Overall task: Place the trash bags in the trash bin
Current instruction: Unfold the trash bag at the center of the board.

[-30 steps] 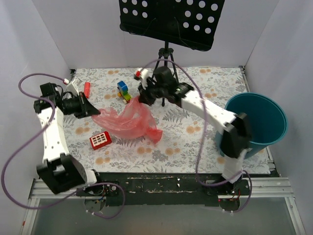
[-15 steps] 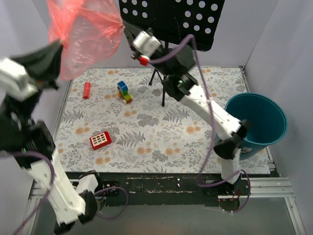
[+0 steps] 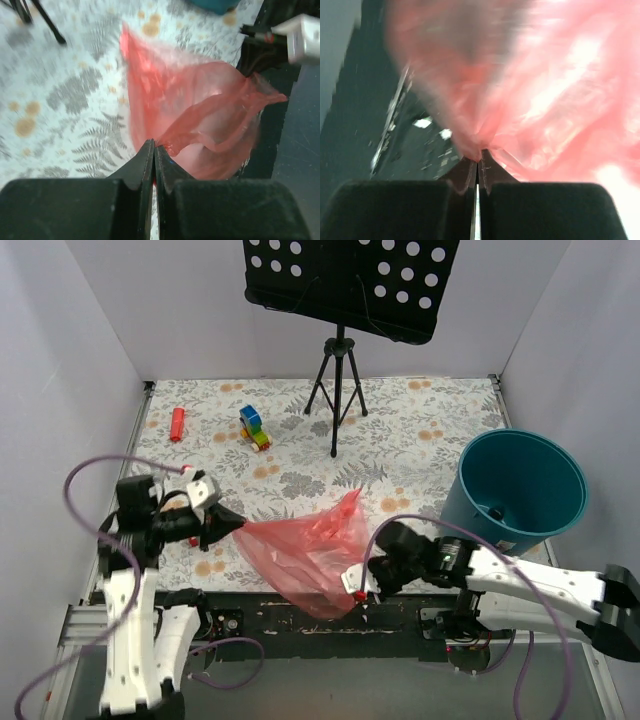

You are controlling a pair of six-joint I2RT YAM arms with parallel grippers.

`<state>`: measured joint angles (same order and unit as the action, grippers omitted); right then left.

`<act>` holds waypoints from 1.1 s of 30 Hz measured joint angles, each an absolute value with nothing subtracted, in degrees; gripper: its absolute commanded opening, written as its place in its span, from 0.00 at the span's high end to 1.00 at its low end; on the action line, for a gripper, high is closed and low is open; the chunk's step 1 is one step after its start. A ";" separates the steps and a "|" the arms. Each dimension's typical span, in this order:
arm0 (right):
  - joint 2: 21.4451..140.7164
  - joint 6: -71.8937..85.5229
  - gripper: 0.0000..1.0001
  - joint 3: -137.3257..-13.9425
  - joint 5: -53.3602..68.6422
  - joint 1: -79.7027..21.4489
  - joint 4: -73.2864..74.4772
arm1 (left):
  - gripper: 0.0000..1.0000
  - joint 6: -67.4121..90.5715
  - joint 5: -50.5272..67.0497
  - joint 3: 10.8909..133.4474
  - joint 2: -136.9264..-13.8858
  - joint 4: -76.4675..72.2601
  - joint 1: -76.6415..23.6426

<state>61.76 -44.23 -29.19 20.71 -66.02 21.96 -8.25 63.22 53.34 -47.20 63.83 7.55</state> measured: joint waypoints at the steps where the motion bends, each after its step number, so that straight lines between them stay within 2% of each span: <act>1: 55.24 -42.61 0.99 -30.28 21.30 -66.28 25.56 | 1.00 -4.38 64.66 53.78 -41.32 63.70 6.94; 5: 49.47 -40.32 0.99 -45.93 22.26 -64.40 26.68 | 1.00 4.95 68.38 60.40 -30.00 62.26 6.76; 9: 49.98 -37.69 0.99 -54.30 21.93 -64.12 23.38 | 1.00 13.98 69.43 63.42 -32.82 60.25 6.61; 13: 54.06 -31.27 0.99 -56.84 16.19 -63.86 20.97 | 1.00 25.34 61.52 63.37 -37.93 56.69 6.63; 20: 80.44 -21.06 0.99 -81.69 5.50 -57.60 22.06 | 1.00 37.60 32.32 64.01 -42.04 54.83 6.70; 25: 103.26 -24.71 0.99 -104.73 -1.21 -54.92 26.37 | 1.00 38.61 14.28 66.74 -51.00 51.05 7.03; 26: 111.46 -27.05 0.99 -115.90 -2.92 -54.52 27.62 | 1.00 38.79 10.92 71.24 -55.68 51.57 7.05; 29: 127.31 -34.92 0.99 -139.37 -5.93 -54.00 22.70 | 1.00 38.94 4.80 89.47 -68.31 49.39 7.29; 30: 128.88 -38.68 0.99 -141.08 -6.37 -53.84 16.56 | 1.00 38.96 3.33 97.86 -72.42 48.18 7.35; 33: 125.54 -48.84 0.99 -135.81 -3.11 -53.25 -1.56 | 1.00 38.79 2.48 120.92 -80.68 41.01 7.57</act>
<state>125.54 -48.84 -135.81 -3.11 -53.25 -1.56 38.79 2.48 120.92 -80.68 41.01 7.57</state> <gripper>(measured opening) 0.020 0.006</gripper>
